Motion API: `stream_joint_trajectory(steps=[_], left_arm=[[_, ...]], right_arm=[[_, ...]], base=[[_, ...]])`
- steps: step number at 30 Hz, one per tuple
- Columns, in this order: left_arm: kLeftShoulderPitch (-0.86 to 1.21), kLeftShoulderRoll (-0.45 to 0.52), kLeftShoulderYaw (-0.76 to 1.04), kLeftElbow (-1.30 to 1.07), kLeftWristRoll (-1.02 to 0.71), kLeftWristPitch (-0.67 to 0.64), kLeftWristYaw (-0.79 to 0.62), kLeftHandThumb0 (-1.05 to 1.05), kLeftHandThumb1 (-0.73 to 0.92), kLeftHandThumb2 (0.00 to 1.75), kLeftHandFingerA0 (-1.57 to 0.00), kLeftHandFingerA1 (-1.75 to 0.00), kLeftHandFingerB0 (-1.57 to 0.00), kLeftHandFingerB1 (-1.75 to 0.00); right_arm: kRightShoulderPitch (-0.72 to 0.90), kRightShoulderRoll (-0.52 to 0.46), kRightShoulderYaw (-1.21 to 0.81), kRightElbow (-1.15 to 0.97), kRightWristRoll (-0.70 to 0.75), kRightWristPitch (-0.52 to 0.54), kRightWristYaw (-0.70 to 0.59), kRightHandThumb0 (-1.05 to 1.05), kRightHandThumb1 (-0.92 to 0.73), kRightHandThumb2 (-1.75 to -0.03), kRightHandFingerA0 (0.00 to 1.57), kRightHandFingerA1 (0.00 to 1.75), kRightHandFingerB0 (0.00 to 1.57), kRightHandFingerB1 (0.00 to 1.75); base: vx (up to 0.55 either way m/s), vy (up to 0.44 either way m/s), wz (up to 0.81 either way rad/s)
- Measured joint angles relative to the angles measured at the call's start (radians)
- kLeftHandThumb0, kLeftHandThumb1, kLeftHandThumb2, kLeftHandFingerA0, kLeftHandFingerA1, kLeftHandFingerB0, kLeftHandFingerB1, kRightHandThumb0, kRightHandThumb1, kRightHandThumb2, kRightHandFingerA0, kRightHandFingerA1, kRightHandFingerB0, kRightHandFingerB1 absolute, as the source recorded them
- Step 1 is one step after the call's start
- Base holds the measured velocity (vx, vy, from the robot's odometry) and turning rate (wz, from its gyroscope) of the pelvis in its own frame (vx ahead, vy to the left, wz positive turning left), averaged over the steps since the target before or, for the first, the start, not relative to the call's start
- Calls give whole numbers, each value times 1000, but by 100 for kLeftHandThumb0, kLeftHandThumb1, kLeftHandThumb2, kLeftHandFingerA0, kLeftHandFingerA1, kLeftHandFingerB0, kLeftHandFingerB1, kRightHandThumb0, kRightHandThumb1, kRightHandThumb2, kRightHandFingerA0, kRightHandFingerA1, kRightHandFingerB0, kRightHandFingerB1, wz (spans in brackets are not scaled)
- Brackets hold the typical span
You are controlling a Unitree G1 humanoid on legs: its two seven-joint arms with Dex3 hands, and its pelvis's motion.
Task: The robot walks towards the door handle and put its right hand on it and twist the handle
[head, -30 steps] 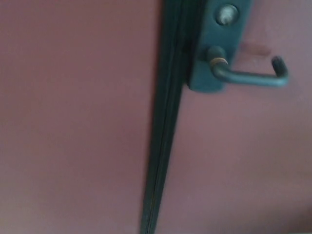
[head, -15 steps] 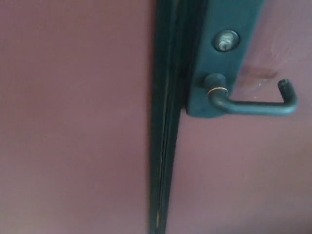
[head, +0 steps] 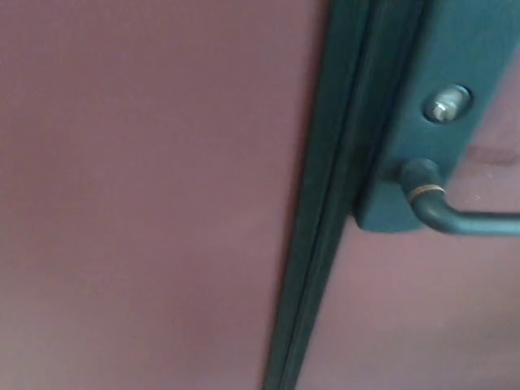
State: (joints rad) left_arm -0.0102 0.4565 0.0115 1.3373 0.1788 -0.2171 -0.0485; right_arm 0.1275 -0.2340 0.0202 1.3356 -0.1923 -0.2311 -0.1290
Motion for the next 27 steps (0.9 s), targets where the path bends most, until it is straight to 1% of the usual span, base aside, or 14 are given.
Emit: stream_joint_trajectory(steps=[27], left_arm=[[-22,-2,-10,-3,6,-1,0,-31,62,58,-73,-48,-56,-42]], right_arm=[[-46,-6,0,-8,2,8,19,-32,-52,-68,73,53,56,47]], base=[[8,-4,1]])
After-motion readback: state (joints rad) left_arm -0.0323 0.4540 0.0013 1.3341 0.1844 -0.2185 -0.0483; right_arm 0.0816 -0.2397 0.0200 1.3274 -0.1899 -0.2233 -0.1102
